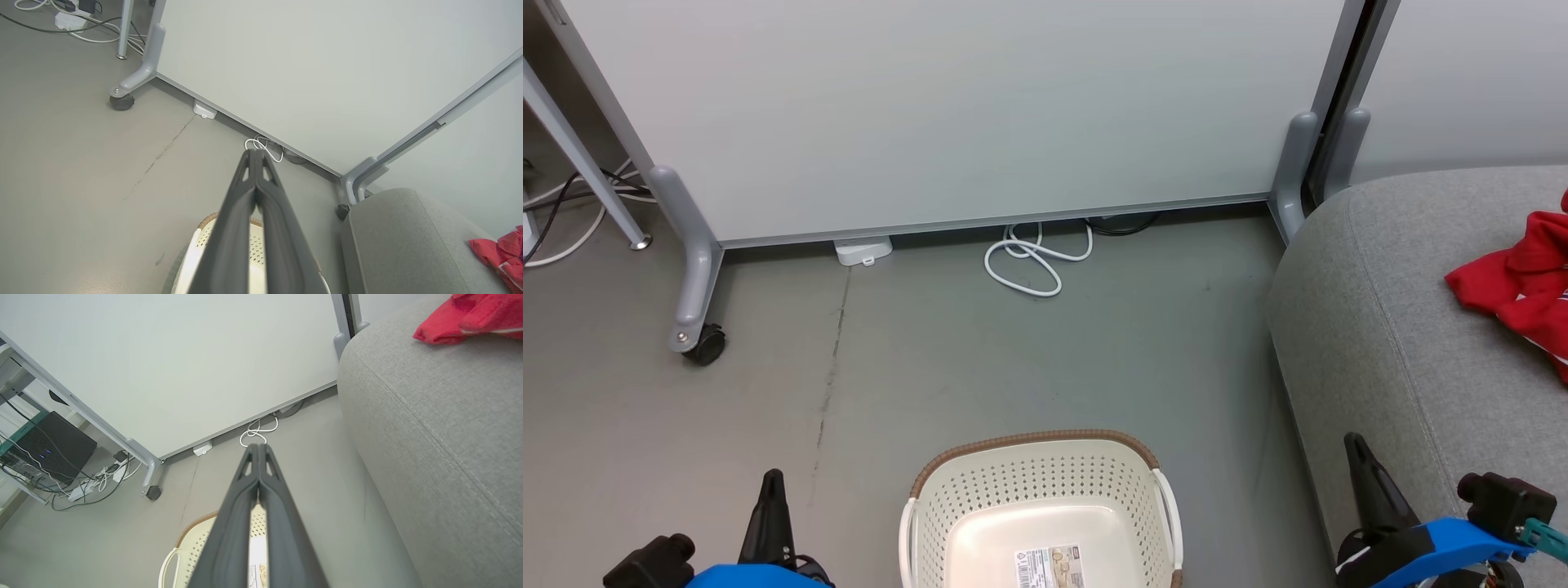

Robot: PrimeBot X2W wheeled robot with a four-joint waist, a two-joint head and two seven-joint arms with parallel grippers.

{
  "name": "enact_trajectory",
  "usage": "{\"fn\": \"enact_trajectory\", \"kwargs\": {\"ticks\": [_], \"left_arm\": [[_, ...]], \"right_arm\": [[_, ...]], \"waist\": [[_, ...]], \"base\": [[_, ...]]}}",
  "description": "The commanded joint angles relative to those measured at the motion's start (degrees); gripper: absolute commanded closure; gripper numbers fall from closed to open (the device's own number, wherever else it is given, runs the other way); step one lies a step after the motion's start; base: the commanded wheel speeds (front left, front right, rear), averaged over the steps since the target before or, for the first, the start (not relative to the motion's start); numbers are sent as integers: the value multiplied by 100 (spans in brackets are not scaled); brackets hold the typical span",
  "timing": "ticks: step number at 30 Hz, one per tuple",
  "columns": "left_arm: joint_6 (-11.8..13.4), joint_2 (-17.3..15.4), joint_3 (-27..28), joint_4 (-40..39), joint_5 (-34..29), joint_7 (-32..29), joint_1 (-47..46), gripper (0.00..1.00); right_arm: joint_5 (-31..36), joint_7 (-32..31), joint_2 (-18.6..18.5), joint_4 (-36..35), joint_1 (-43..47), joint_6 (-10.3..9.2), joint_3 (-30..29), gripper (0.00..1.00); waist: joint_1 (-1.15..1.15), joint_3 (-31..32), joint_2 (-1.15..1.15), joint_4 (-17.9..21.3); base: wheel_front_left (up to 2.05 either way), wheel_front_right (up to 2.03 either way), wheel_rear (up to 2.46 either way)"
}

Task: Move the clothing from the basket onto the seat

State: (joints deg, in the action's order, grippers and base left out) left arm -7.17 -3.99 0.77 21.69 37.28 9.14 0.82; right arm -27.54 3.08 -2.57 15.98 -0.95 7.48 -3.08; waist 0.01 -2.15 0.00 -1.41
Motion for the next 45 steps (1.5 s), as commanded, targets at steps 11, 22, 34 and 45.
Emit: {"fn": "enact_trajectory", "kwargs": {"ticks": [11,22,34,45], "left_arm": [[-14,-5,118,-213,934,-254,-271,100],[-20,14,196,-311,1702,-475,-352,100],[-25,31,276,-406,2444,-693,-430,100],[-30,46,341,-483,3058,-868,-498,100]], "right_arm": [[-1103,-161,-19,-121,-210,1,-72,100],[-2008,-298,-23,-139,-273,1,-119,100],[-2881,-431,-28,-156,-331,2,-166,100],[-3601,-540,-31,-169,-381,2,-203,100]], "waist": [[-1,21,0,14],[-1,41,0,29],[-1,64,0,45],[-1,85,0,60]], "base": [[0,0,0],[0,0,0],[0,0,0],[0,0,0]]}}
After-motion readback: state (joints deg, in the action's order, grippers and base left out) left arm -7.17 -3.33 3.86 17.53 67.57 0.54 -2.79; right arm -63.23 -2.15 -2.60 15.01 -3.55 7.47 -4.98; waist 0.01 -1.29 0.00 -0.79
